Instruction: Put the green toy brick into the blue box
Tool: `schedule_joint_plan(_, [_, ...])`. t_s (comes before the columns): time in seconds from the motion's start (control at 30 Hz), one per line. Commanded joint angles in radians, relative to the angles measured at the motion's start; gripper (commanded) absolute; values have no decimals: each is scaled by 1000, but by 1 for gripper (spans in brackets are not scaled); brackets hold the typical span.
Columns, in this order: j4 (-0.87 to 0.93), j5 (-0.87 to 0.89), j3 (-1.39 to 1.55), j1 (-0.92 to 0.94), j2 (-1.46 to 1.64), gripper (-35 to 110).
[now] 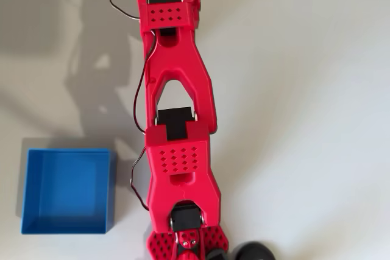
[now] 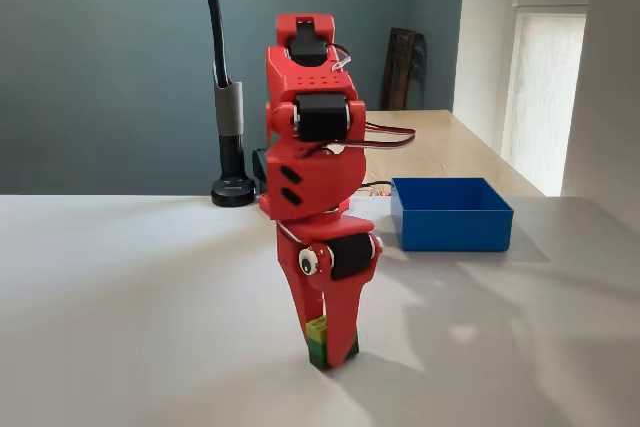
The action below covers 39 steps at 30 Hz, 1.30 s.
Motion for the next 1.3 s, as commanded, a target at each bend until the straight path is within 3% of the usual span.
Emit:
schedule_joint_plan(0.0, [6, 8, -55, -23, 34, 0])
schedule_joint_plan(0.4, [14, 127, 31, -17, 63, 0])
schedule_joint_plan(0.8, [17, 305, 236, -69, 468, 0])
schedule_joint_plan(1.27, [74, 318, 525, -285, 879, 0])
